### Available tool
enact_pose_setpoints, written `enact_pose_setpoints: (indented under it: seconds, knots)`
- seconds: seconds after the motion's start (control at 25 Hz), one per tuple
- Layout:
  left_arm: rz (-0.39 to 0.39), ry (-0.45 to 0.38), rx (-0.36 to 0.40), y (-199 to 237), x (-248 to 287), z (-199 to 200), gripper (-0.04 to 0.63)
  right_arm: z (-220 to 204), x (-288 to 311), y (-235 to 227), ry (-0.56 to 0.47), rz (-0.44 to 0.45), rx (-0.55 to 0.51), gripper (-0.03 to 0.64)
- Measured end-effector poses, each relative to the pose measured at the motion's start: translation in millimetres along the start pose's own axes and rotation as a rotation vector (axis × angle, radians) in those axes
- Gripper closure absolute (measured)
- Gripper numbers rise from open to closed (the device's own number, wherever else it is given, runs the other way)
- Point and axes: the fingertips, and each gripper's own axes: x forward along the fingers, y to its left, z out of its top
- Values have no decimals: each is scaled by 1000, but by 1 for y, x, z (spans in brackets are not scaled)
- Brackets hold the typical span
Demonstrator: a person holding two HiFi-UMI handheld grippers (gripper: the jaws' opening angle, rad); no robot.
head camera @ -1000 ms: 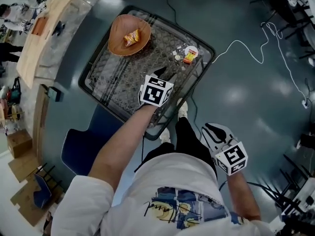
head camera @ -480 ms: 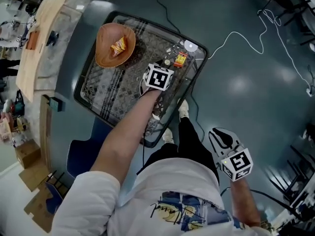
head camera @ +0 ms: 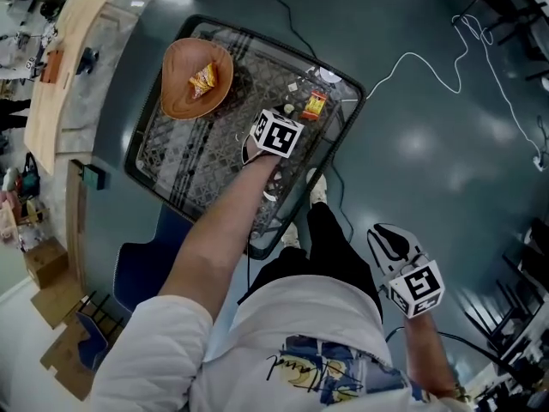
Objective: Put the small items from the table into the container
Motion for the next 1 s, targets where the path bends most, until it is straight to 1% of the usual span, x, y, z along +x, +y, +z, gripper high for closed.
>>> enact_pose_setpoints:
  seconds: [0.08, 0.28, 0.44, 0.52, 0.6, 0.72, 0.84, 1.0]
  knots:
    - [-4, -20, -2, 1, -5, 1, 477, 1, 6, -1, 8, 13, -6, 557]
    - [-15, -75, -44, 9, -37, 1, 479, 15, 27, 7, 12, 74, -49, 557]
    - [-34, -159, -92, 19, -80, 10, 479, 32, 42, 13, 4, 116, -80, 557]
    - [-27, -205, -122, 33, -105, 12, 479, 38, 49, 19, 9, 143, -99, 557]
    - [-4, -240, -154, 53, -129, 13, 479, 44, 55, 24, 14, 166, -116, 557]
    - [42, -266, -198, 86, -153, 10, 479, 49, 62, 27, 20, 187, -133, 557]
    - [105, -268, -236, 124, -165, -1, 479, 51, 68, 28, 23, 204, -144, 557]
    - [183, -247, -298, 176, -168, -12, 479, 57, 71, 25, 35, 218, -152, 557]
